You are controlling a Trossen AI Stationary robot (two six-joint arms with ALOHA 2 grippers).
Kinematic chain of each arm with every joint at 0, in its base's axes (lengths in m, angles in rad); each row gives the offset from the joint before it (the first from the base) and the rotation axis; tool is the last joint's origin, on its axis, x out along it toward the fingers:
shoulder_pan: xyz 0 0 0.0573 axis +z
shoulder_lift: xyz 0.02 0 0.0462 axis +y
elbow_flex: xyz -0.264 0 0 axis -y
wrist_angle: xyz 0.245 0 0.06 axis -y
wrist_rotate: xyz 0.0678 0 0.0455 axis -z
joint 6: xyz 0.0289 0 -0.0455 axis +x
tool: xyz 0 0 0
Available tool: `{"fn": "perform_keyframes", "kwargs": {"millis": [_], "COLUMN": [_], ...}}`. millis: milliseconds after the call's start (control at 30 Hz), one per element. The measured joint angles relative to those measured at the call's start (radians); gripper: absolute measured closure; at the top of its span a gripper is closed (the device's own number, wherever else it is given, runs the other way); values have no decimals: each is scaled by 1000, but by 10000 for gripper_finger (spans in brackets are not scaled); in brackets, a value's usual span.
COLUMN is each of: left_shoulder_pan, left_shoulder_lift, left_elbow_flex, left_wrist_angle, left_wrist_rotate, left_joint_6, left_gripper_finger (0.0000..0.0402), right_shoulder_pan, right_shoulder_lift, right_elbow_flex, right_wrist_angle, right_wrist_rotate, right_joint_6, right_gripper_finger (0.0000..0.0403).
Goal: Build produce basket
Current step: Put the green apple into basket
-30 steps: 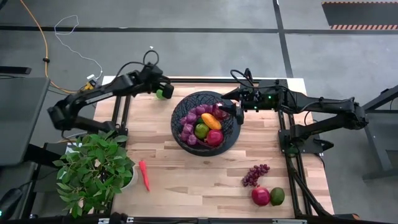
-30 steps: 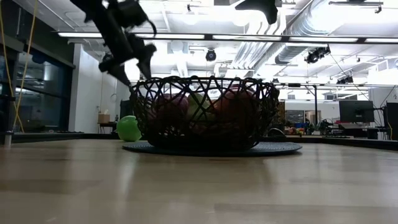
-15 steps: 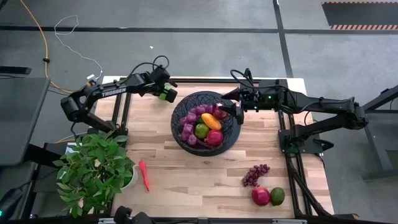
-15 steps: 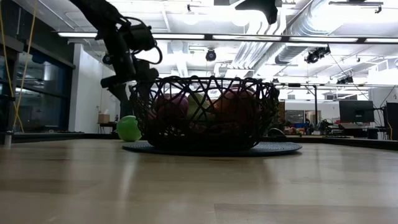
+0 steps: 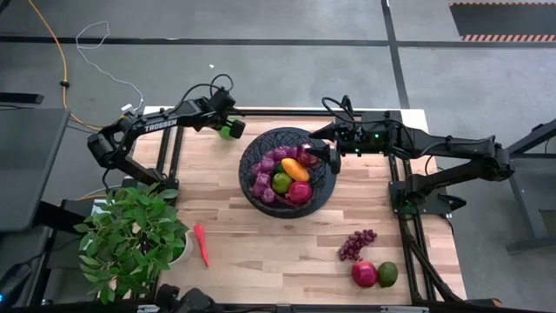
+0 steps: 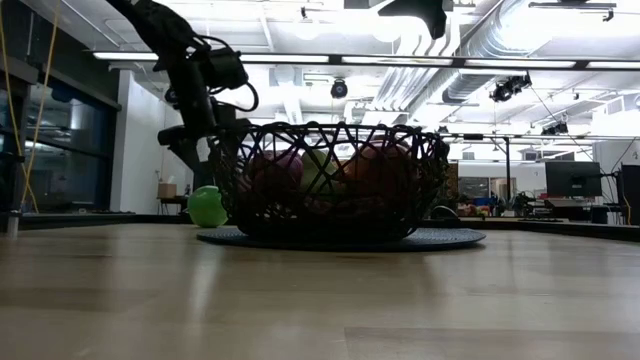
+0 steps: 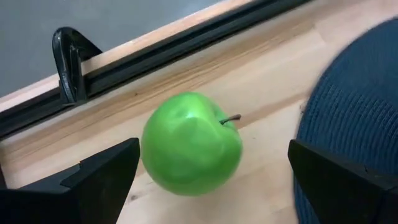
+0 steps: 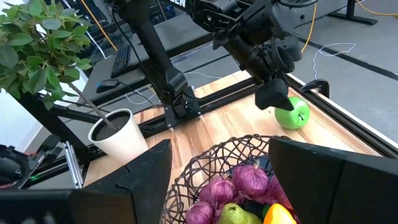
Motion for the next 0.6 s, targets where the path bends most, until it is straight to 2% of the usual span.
{"fn": "perform_keyframes", "kwargs": {"millis": [267,600], "left_shoulder_pan": [19,86], "left_shoulder_lift": [0,99], "left_elbow_flex": [-2,-4], "left_wrist_angle": [44,49], "left_wrist_rotate": [-58,56], "left_joint_6": [-107,-265], "left_gripper_finger": [2,2], "right_shoulder_pan": [0,0], "right_shoulder_lift": [0,0], "right_elbow_flex": [0,0], "right_wrist_angle": [0,0], "right_wrist_rotate": [0,31], "right_joint_6": [0,0], "right_gripper_finger": [156,156]}}
